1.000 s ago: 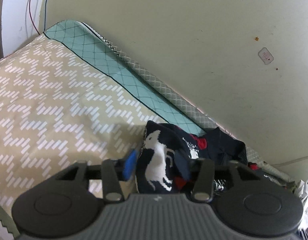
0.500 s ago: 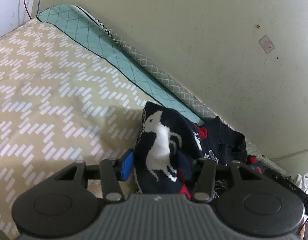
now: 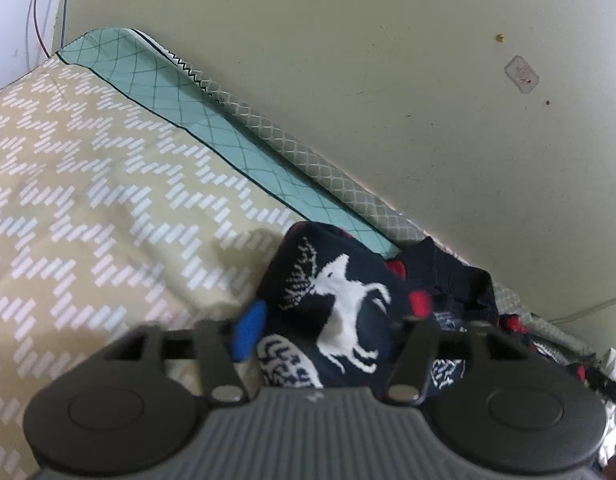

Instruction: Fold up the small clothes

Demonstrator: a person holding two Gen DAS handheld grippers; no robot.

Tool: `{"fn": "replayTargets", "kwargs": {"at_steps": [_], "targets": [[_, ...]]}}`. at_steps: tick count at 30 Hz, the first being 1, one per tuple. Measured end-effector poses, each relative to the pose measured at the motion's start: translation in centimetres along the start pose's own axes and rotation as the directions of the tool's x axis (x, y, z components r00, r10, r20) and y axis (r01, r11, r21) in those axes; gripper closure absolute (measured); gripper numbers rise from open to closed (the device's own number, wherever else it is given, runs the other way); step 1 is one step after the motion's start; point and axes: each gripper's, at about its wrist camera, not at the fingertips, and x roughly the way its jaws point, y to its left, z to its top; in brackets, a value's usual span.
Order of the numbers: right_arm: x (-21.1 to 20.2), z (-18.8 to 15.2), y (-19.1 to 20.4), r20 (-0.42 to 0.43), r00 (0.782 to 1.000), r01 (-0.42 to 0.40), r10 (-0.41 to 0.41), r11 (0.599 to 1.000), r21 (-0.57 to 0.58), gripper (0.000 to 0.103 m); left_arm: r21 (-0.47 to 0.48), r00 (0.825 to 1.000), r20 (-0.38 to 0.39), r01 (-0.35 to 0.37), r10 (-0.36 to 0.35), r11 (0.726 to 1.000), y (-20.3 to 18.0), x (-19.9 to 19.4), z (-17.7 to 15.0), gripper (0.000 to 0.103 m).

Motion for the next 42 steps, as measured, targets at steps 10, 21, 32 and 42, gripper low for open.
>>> {"fn": "replayTargets", "kwargs": {"at_steps": [10, 21, 32, 42], "targets": [[-0.3, -1.7, 1.9, 0.016, 0.987, -0.163, 0.163, 0.987, -0.011, 0.062, 0.110, 0.987, 0.086, -0.146, 0.137, 0.983, -0.4, -0.7, -0.5, 0.089], [-6.2, -3.2, -3.9, 0.066, 0.987, -0.158, 0.147, 0.965, 0.207, 0.067, -0.040, 0.987, 0.158, -0.017, 0.023, 0.999, 1.5, -4.6, 0.2, 0.075], [-14.9, -11.3, -7.7, 0.049, 0.998, 0.026, -0.044, 0.945, 0.327, 0.052, 0.210, 0.996, 0.013, 0.083, -0.087, 0.974, -6.5, -0.8, -4.1, 0.073], [-8.6, -8.2, -4.4, -0.092, 0.993, 0.088, -0.071, 0.978, 0.190, 0.094, 0.227, 0.995, -0.022, 0.102, -0.100, 0.969, -5.4, 0.1, -4.6, 0.074]]}}
